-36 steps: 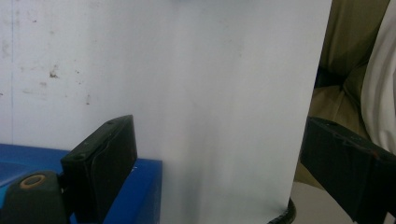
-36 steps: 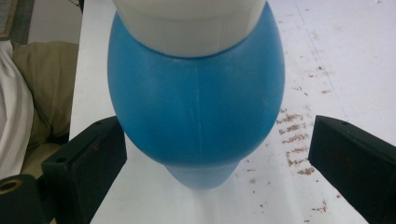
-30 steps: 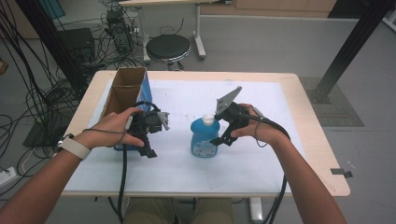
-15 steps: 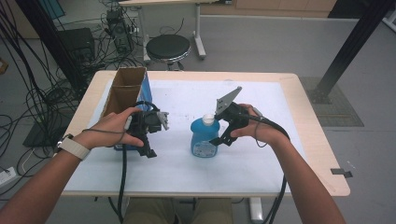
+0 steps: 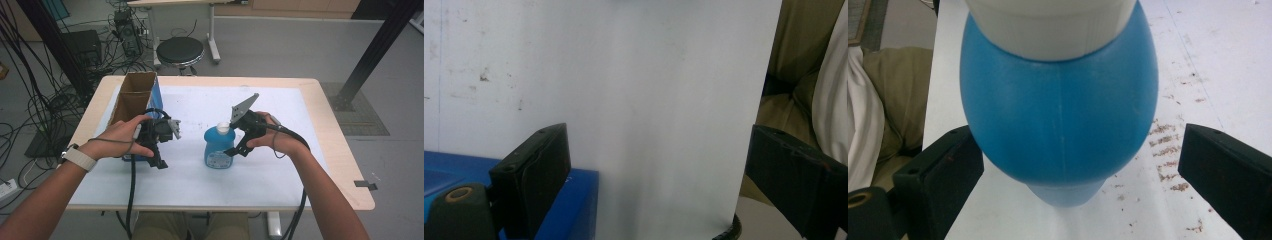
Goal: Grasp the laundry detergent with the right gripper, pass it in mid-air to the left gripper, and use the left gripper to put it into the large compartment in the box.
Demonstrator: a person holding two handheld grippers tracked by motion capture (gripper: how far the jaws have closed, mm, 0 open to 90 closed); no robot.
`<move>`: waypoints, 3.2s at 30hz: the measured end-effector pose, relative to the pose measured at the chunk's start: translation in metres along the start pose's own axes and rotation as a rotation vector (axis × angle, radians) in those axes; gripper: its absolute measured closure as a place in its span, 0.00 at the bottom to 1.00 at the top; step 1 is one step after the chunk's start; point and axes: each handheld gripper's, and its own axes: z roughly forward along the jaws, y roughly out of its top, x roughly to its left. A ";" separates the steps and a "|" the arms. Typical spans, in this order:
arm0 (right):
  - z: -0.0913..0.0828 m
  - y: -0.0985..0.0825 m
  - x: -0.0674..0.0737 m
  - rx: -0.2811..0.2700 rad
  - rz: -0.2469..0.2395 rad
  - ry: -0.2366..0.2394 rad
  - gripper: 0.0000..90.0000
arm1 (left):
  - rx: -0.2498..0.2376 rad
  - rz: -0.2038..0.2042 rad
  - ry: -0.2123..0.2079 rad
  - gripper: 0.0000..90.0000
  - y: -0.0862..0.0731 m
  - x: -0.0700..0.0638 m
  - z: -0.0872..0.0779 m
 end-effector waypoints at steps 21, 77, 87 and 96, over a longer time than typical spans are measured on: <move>0.001 -0.001 0.001 -0.008 0.002 0.000 0.05 | -0.001 0.003 0.000 0.13 0.000 0.000 0.001; 0.023 -0.018 0.005 -0.141 0.023 -0.011 0.10 | -0.011 -0.009 -0.009 0.13 -0.003 0.001 0.004; 0.026 -0.021 0.006 -0.168 0.031 -0.012 0.13 | -0.009 -0.009 -0.009 0.13 -0.003 0.001 0.004; 0.028 -0.022 0.006 -0.175 0.027 -0.011 0.14 | -0.005 -0.007 -0.010 0.13 -0.003 0.001 0.004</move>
